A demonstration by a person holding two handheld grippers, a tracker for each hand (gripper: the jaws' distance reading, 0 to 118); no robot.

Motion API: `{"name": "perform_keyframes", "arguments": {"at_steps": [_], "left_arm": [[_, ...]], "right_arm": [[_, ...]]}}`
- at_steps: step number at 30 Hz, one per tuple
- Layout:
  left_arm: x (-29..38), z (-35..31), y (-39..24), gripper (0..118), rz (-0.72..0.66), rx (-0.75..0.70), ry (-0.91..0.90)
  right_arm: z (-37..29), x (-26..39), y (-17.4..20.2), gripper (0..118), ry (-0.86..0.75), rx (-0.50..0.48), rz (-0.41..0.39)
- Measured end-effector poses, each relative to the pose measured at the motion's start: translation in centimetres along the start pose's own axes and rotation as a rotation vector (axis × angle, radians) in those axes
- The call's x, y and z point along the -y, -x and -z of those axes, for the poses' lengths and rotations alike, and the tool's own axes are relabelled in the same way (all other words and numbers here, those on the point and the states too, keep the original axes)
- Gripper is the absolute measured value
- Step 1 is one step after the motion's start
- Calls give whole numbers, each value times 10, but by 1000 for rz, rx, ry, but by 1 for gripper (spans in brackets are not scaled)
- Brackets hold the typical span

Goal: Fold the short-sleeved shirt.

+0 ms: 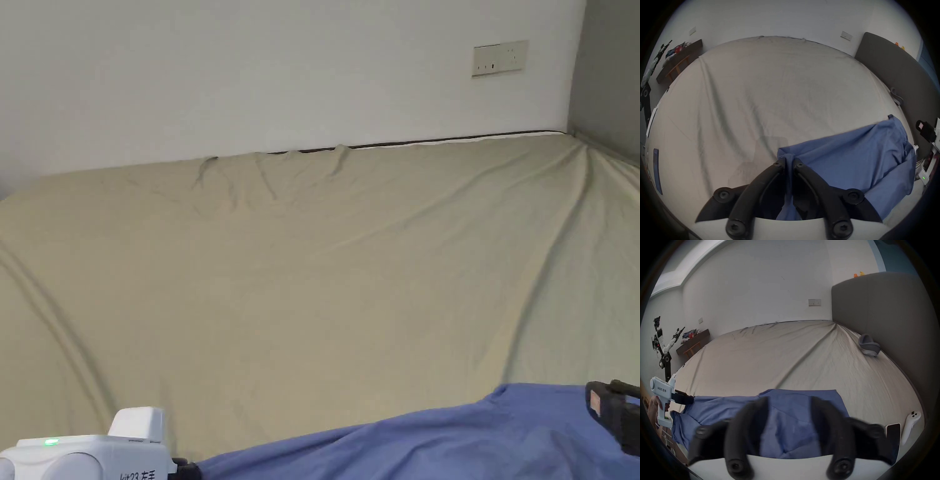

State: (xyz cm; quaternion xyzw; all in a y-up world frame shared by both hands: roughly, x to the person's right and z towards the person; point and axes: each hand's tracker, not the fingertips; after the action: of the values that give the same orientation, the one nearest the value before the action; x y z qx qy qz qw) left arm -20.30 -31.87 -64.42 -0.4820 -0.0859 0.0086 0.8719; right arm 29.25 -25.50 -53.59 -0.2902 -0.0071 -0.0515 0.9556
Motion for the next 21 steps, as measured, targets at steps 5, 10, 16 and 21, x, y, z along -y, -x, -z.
{"name": "perform_keyframes", "arguments": {"at_steps": [5, 10, 16, 21], "left_arm": [[-3, -7, 1, 6, -23, 18, -16], [-4, -6, 2, 5, -136, 171, -35], [-22, 10, -1, 6, -133, 166, -30], [-34, -4, 9, 5, -209, 225, -83]], "right_arm": [[19, -5, -14, 92, 120, 88, -39], [67, -7, -34, 92, 177, 167, -65], [127, -5, -41, 92, 321, 128, -41], [121, -6, -44, 17, 269, 50, -22]]}}
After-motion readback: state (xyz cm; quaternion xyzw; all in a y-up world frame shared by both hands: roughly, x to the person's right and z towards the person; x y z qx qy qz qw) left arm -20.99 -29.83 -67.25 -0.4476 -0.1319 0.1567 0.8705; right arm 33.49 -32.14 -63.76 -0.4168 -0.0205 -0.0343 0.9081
